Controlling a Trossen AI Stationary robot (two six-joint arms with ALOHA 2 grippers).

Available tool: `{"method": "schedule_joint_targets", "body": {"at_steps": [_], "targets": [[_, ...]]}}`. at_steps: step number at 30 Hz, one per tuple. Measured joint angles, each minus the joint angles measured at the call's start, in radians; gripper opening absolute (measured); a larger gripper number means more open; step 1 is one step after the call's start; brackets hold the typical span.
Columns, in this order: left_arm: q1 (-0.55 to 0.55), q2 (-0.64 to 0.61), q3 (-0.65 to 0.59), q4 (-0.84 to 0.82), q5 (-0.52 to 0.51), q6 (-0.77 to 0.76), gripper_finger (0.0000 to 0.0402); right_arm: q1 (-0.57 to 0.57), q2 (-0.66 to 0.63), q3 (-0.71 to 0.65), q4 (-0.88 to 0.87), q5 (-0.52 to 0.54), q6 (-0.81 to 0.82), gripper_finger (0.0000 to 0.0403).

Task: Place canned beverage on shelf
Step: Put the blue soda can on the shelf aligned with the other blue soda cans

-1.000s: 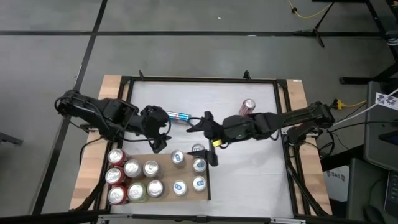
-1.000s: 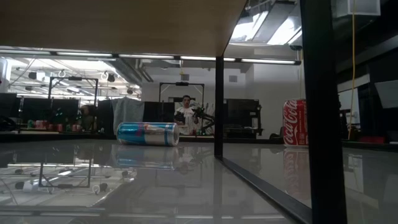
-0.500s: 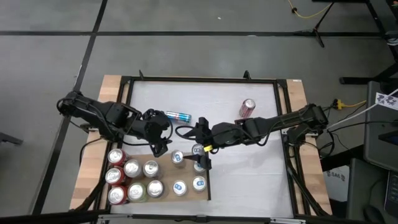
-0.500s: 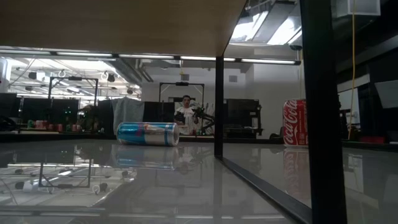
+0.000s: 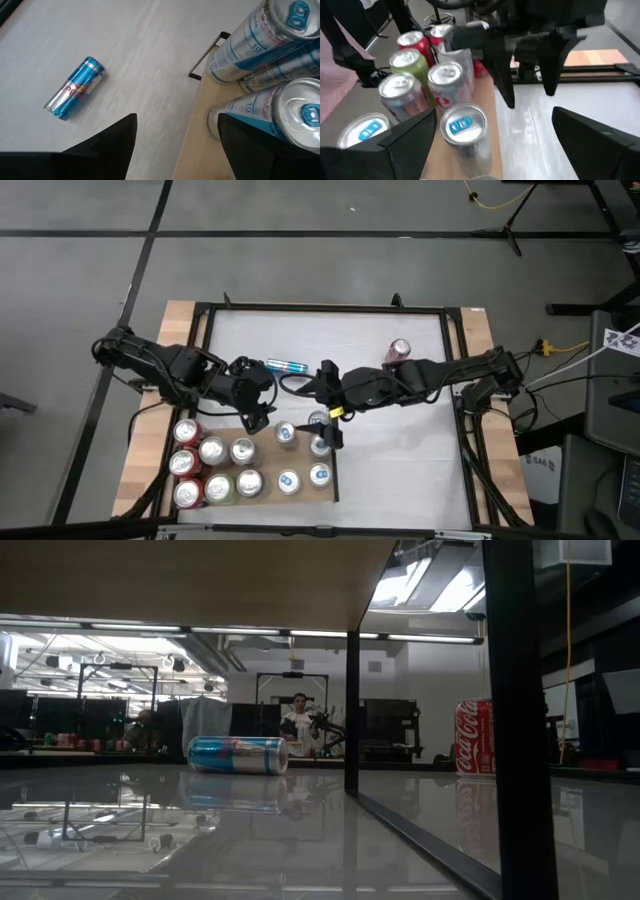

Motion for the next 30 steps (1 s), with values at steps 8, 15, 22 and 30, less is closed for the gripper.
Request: {"method": "schedule_joint_targets", "body": {"at_steps": [8, 15, 22, 30], "targets": [[0.000, 0.000, 0.000, -0.004, -0.001, -0.001, 0.0268, 0.001, 0.131, 0.238, -0.205, 0.006, 0.000, 0.0385], [0.000, 0.000, 0.000, -0.003, 0.002, -0.001, 0.0268, 0.001, 0.187, 0.274, -0.285, -0.004, 0.000, 0.0385], [-0.001, 0.000, 0.000, 0.000, 0.006, -0.001, 0.0268, 0.001, 0.191, 0.275, -0.310, -0.005, 0.000, 0.0385], [-0.004, 0.000, 0.000, 0.022, 0.044, -0.005, 0.0268, 0.001, 0.192, 0.275, -0.329, 0.025, -0.001, 0.0385]]}}
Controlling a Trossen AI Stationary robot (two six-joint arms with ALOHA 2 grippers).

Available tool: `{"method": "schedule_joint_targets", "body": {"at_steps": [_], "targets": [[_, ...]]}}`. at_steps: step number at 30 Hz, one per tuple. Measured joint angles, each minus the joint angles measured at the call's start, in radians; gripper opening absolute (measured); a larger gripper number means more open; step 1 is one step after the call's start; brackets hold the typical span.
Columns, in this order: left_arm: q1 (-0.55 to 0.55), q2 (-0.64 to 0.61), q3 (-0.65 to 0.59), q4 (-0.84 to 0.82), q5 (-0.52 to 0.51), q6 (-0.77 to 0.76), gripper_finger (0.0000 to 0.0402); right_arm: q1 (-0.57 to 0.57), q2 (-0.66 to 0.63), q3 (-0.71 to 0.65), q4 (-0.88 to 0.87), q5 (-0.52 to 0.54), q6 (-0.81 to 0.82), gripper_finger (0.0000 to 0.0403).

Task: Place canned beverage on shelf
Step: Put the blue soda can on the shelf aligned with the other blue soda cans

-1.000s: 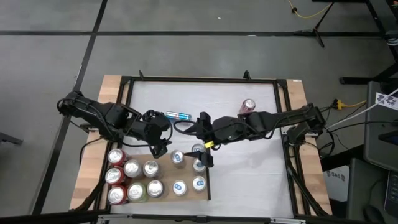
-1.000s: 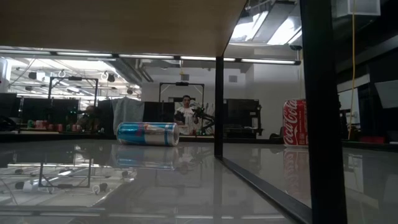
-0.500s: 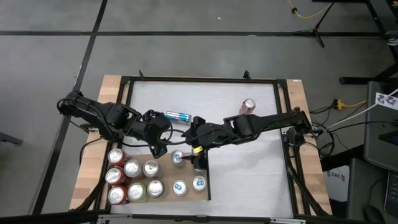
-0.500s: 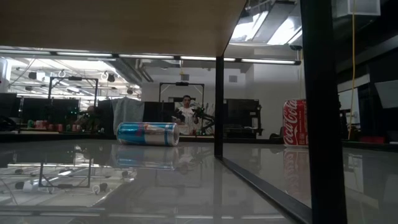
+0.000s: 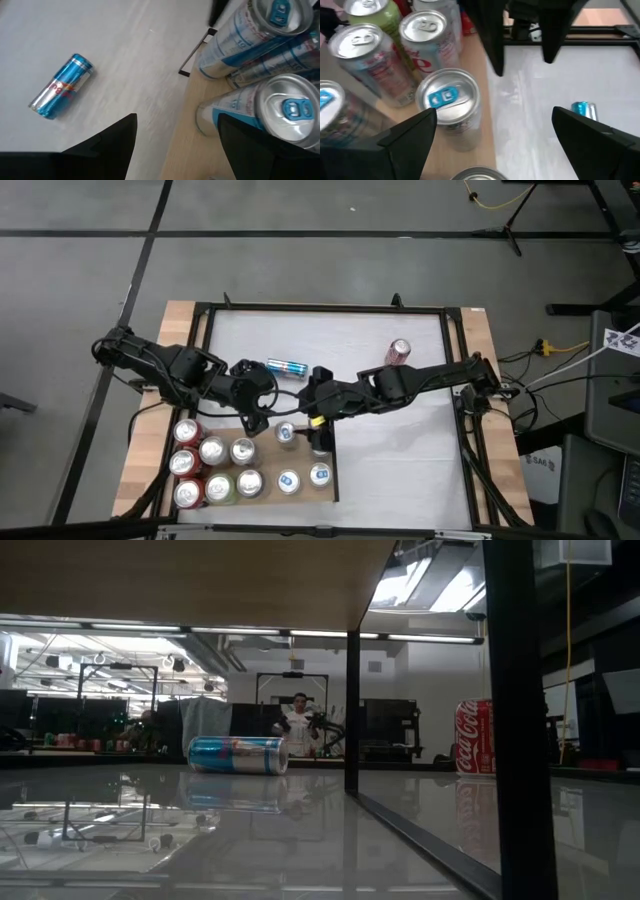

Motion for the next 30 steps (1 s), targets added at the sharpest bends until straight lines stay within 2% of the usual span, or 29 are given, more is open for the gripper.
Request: {"method": "schedule_joint_targets", "body": {"at_steps": [11, 30], "targets": [[-0.012, 0.000, 0.000, 0.010, 0.013, 0.000, 0.0268, 0.000, 0.018, -0.001, -0.005, 0.019, -0.002, 0.0385], [-0.105, 0.000, 0.000, 0.047, 0.016, -0.028, 0.0268, 0.000, 0.022, 0.000, -0.002, 0.028, -0.001, 0.0385]]}}
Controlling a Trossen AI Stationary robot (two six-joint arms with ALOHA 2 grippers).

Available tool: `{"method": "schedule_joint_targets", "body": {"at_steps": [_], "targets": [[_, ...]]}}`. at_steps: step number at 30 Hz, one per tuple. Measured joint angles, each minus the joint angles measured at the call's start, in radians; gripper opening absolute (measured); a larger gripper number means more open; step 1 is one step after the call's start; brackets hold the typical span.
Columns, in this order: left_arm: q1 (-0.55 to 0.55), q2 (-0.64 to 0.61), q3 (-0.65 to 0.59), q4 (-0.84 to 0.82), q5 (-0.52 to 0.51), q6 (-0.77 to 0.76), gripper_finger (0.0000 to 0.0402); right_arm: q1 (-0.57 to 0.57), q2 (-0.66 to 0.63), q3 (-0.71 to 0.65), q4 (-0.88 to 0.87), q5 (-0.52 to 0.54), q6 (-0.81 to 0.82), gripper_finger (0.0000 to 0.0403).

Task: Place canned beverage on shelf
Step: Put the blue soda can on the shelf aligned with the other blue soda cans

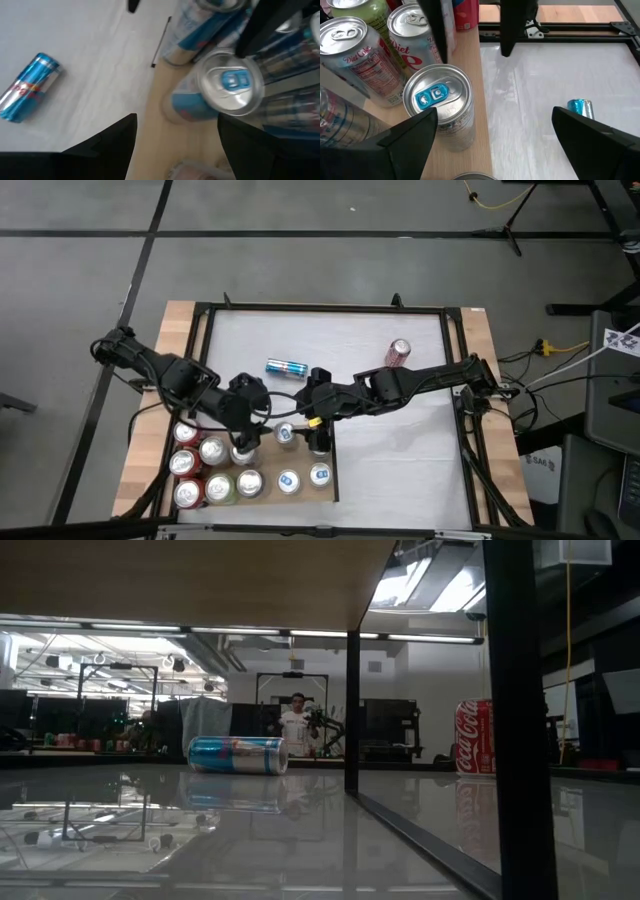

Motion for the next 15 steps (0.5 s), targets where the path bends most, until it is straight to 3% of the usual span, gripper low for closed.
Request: {"method": "schedule_joint_targets", "body": {"at_steps": [11, 15], "targets": [[-0.010, 0.000, 0.000, -0.001, -0.012, 0.000, 0.0268, 0.000, 0.000, 0.000, -0.001, -0.001, 0.001, 0.0385], [-0.010, 0.000, 0.000, -0.042, -0.076, 0.001, 0.0268, 0.000, 0.000, 0.000, -0.001, -0.001, 0.001, 0.0385]]}}
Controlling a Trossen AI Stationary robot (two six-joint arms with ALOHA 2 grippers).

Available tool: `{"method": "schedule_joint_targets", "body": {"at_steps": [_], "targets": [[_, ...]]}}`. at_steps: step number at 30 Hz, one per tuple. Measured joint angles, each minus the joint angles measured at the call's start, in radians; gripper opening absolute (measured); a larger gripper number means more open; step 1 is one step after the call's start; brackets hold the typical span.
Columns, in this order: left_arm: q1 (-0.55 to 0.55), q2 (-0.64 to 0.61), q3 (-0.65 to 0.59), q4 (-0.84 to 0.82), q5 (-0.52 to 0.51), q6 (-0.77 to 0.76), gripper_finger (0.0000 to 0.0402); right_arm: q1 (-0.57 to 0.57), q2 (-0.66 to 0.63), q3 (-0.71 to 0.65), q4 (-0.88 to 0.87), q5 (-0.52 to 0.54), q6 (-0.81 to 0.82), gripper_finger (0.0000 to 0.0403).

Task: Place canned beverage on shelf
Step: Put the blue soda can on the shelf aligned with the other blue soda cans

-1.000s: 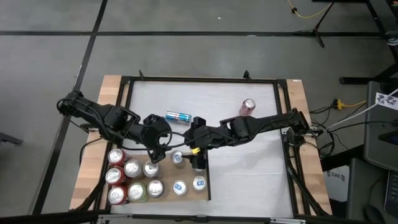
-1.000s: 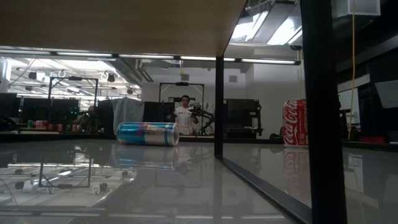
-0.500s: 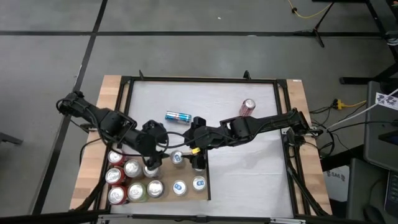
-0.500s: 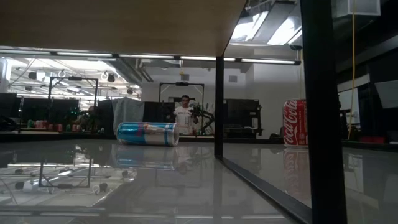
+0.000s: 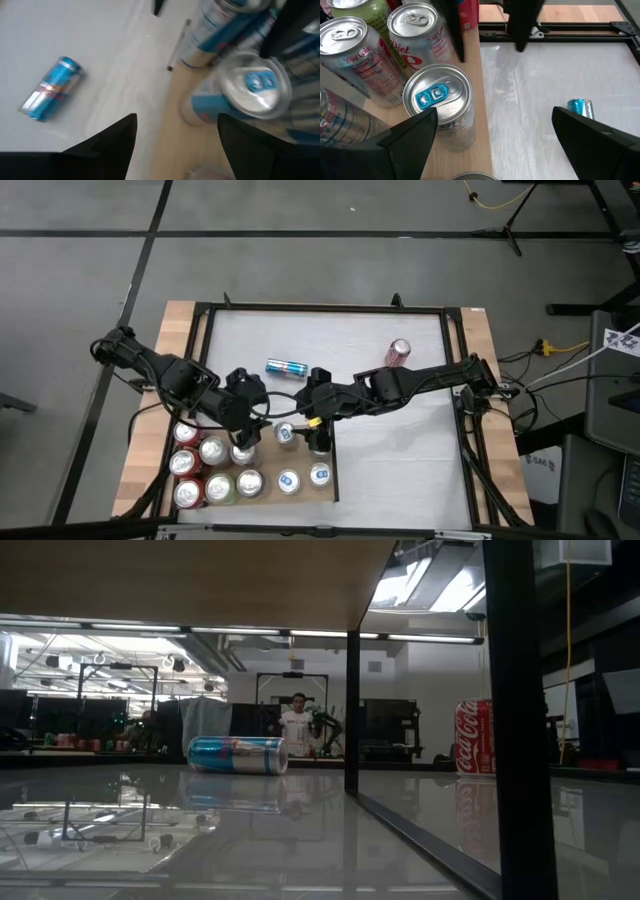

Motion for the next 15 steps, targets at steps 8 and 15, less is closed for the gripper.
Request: {"method": "schedule_joint_targets", "body": {"at_steps": [8, 15], "targets": [[0.021, 0.004, 0.000, 0.027, -0.047, 0.000, 0.0268, 0.000, 0.000, 0.000, 0.000, 0.000, 0.000, 0.0385], [0.012, 0.032, 0.000, 0.033, 0.050, 0.006, 0.0268, 0.000, 0.001, 0.000, 0.000, 0.000, 0.000, 0.0385]]}}
